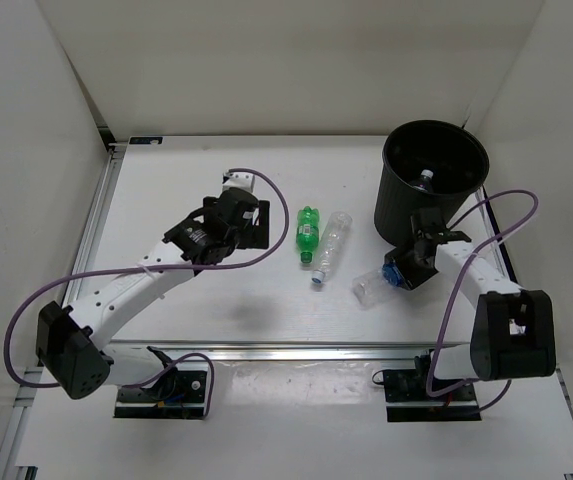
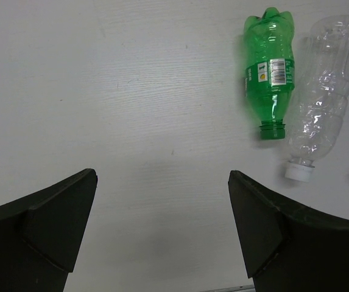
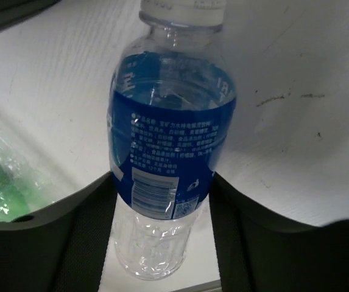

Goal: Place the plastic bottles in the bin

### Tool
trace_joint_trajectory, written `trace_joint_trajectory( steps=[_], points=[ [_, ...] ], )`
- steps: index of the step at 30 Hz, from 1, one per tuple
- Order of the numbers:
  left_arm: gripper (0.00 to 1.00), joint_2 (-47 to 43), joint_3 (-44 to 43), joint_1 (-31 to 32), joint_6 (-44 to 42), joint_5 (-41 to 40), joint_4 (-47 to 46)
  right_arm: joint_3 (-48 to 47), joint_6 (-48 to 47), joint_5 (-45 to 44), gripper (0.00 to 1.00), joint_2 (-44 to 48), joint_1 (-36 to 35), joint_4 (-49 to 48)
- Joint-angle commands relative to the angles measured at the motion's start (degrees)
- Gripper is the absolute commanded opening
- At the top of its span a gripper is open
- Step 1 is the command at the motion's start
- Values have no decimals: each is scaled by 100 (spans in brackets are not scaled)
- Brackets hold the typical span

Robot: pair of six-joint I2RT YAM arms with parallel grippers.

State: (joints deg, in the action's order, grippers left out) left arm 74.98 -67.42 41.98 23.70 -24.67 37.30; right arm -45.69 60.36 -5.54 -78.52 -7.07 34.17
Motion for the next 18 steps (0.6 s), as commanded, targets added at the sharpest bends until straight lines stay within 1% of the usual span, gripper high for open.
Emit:
trace_joint_trajectory(
  steps=[1,2,4,6,7,8,9,10,11,12,14,16,17,18],
  points=[
    [100,-326,79,30,116,-196,-108,226,143,0,56,152,39,-77],
    [100,-326,80,30,117,-197,-109,341,143,0,49,336,39,-77],
    [100,-379,80,30,195,-249,-170,666,90,0,41,573,39,-77],
    [100,-379,80,-40,266,-197,-170,859,90,0,36,1135,-22,71],
    [100,-379,132,-180,345,-110,-170,1026,168,0,35,1372,-92,316],
    [100,-379,185,-233,345,-39,-170,1088,169,-95,28,1923,-93,449],
    [100,-379,185,-347,424,92,-170,1158,221,-149,24,2520,-241,720],
    [100,-379,237,-426,503,93,-170,1159,222,-219,23,2822,-242,870],
    [100,-379,290,-497,504,241,-170,1159,222,-219,16,3103,-294,1011],
    [100,-379,291,-645,582,330,-170,1072,161,-219,12,3611,-295,1334],
    [100,-379,343,-708,653,392,-170,818,73,-289,6,4027,-295,1722],
    [100,-379,343,-779,740,392,-170,203,-129,-351,4,4474,-295,2135],
    [100,-327,396,-779,741,323,-170,-51,-190,-430,4,4564,-295,2198],
    [100,-326,396,-840,741,426,-223,-306,-269,-509,4,4635,-347,2199]
  ],
)
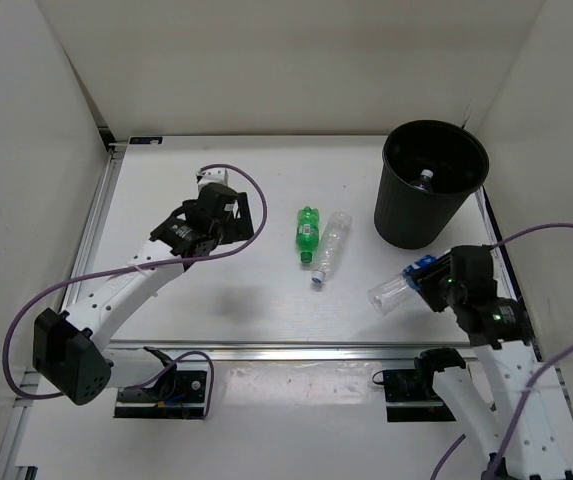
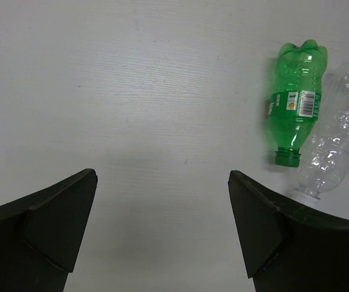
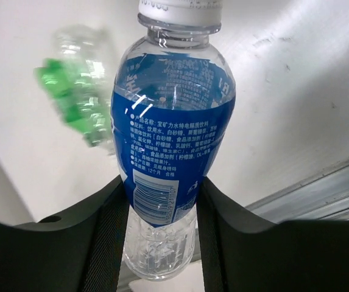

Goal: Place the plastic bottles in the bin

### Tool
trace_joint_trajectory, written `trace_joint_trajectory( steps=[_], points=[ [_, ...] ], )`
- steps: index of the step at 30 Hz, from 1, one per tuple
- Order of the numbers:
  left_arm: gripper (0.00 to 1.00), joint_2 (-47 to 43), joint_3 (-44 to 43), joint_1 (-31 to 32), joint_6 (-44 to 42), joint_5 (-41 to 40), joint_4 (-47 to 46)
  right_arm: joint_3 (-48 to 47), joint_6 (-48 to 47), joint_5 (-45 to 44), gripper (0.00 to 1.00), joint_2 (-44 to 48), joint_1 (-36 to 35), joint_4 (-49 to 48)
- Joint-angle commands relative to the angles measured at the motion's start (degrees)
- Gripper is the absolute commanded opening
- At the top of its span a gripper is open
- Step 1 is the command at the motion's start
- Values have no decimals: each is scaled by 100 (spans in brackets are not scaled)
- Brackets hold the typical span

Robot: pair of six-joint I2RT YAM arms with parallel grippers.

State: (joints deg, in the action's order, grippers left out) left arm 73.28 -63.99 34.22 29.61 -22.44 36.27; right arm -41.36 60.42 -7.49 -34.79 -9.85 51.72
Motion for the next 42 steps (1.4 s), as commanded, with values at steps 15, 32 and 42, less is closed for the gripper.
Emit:
trace_joint_trajectory(
  steps=[15,32,42],
  points=[
    [100,582,-140,-468,20,1908,-235,-6260,-2245,-1854,31,-3980,615,-1156],
    [100,3455,-3012,-381,-517,3185,-340,-3889,-1911,326,100,-2165,1152,-1833],
    [100,4853,-3831,-161,-587,3544,-393,-3774,-2141,423,100,-1207,1152,-1675]
  ],
)
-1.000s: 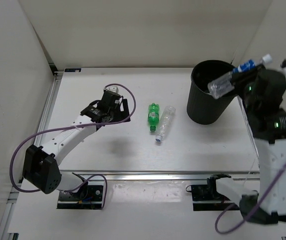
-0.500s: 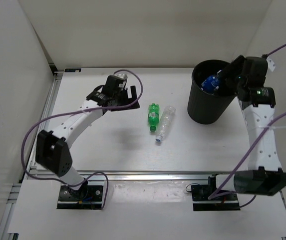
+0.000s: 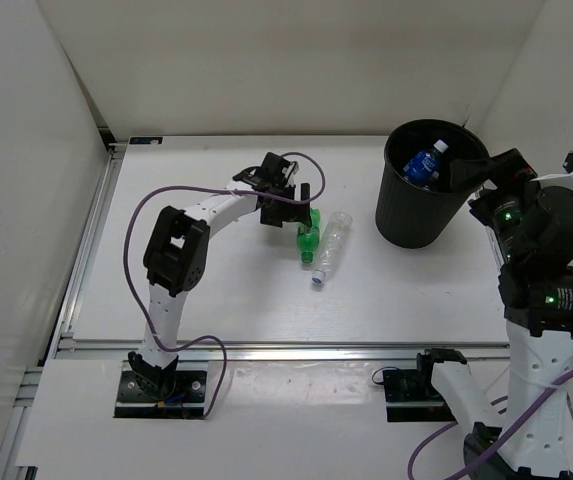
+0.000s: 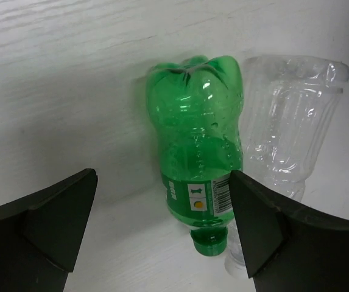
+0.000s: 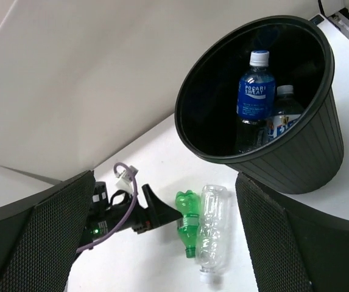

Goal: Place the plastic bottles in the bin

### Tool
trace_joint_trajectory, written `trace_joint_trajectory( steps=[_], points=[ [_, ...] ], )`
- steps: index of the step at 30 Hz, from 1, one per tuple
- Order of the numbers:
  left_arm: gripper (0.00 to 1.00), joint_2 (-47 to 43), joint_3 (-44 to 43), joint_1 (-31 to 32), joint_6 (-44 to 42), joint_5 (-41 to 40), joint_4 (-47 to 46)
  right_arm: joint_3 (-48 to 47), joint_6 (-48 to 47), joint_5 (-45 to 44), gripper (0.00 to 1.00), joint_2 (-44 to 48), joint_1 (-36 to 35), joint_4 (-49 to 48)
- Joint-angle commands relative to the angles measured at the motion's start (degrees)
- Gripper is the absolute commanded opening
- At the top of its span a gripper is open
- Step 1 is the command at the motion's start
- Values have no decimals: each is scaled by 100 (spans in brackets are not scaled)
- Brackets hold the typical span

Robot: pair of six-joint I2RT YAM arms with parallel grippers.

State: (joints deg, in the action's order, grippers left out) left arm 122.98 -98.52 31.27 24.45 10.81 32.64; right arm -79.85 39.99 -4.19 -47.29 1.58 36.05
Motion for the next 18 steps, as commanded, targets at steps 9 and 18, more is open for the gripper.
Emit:
trace_joint_trajectory(
  steps=[9,18],
  points=[
    [100,587,-695,257,34,343,-30,699,229,480,100,387,9,-55],
    [91,353,-651,309,218,-85,-30,901,282,480,100,642,9,112]
  ],
)
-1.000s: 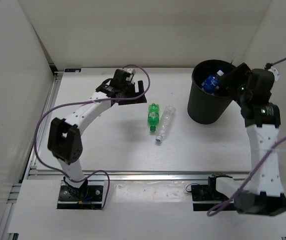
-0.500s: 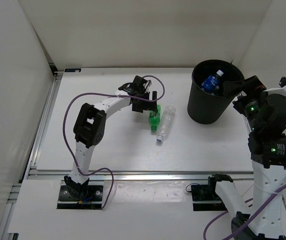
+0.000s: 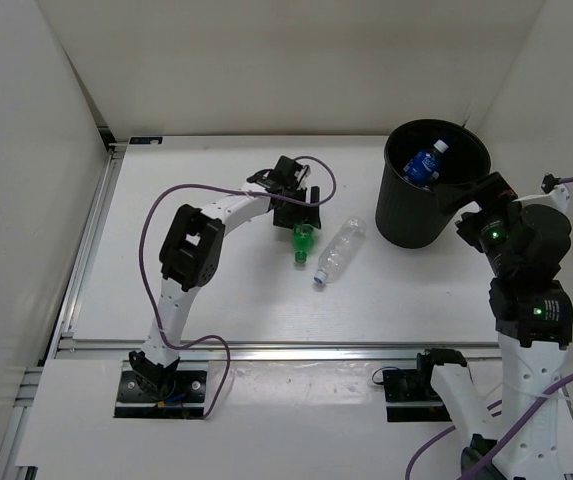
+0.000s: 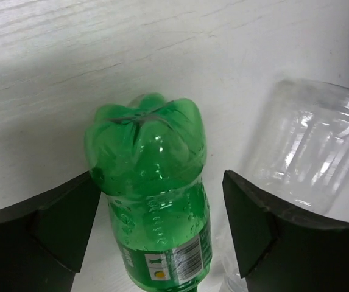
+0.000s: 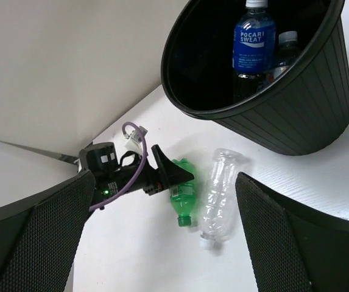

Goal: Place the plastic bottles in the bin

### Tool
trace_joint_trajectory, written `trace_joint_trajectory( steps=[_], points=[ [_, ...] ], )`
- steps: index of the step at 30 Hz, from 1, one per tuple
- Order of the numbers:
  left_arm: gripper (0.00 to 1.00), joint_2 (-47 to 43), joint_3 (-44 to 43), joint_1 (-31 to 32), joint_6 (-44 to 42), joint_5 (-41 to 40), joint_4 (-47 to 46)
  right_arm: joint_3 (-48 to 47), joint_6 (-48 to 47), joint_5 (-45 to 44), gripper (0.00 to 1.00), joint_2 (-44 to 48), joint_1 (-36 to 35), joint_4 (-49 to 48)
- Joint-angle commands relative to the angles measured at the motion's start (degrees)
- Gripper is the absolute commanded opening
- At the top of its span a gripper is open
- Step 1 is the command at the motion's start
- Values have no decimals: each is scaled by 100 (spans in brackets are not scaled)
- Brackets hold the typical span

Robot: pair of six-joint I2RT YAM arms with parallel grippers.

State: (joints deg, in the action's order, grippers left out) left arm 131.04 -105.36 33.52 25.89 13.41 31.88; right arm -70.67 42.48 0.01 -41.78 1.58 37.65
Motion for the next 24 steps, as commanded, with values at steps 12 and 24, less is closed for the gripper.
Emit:
trace_joint_trajectory(
  steps=[12,24],
  points=[
    [43,-1582,-1813,199,109,-524,47,159,322,-45,100,319,9,23],
    [100,-1266,-452,252,-893,-506,47,326,270,8,100,478,9,76]
  ],
)
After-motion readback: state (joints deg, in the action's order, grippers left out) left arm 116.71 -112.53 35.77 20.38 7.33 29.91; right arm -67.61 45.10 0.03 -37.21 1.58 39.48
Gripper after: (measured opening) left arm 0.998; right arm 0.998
